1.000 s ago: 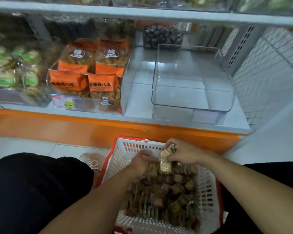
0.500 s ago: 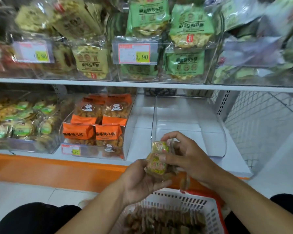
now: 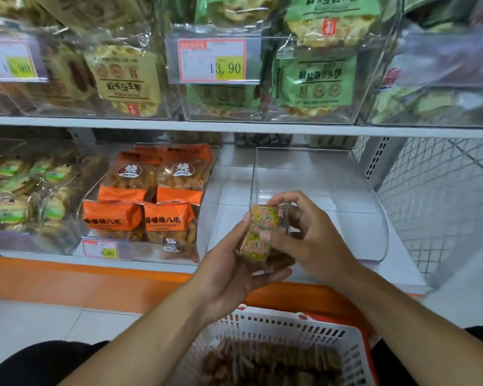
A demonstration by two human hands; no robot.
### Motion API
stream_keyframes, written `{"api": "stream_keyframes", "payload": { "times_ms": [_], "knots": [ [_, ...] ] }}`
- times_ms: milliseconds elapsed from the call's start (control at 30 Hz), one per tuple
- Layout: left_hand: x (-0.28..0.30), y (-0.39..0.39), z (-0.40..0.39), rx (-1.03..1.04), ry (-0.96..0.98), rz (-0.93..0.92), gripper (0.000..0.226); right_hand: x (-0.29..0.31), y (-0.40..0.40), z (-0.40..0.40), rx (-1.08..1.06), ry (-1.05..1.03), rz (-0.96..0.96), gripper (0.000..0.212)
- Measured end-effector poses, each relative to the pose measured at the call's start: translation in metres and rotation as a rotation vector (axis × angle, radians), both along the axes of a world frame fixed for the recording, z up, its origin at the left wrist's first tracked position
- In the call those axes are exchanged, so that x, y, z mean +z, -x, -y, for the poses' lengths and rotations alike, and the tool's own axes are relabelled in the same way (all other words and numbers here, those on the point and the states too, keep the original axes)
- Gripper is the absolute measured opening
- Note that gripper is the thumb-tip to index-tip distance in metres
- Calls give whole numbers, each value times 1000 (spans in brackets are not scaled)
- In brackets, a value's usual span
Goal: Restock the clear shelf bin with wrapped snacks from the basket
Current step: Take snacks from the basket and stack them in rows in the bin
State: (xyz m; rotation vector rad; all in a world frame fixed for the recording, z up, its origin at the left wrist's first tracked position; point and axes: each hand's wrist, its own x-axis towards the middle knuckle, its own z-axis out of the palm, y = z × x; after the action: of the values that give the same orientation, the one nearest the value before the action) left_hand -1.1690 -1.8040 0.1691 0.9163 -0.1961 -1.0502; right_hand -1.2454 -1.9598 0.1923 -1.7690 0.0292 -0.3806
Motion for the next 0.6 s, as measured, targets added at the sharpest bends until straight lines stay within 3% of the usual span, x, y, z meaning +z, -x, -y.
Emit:
{"api": "stream_keyframes", "payload": {
  "times_ms": [267,433,600],
  "knots": [
    [2,-6,17,94,-5,7,48,-10,-3,-3,-246,336,137,43],
    [9,-6,22,111,-16,20,50,-17,-4,-6,-274,347,134,34],
    [10,-5,27,131,-68,-1,52,-20,-5,-8,-297,374,71,38]
  ]
}}
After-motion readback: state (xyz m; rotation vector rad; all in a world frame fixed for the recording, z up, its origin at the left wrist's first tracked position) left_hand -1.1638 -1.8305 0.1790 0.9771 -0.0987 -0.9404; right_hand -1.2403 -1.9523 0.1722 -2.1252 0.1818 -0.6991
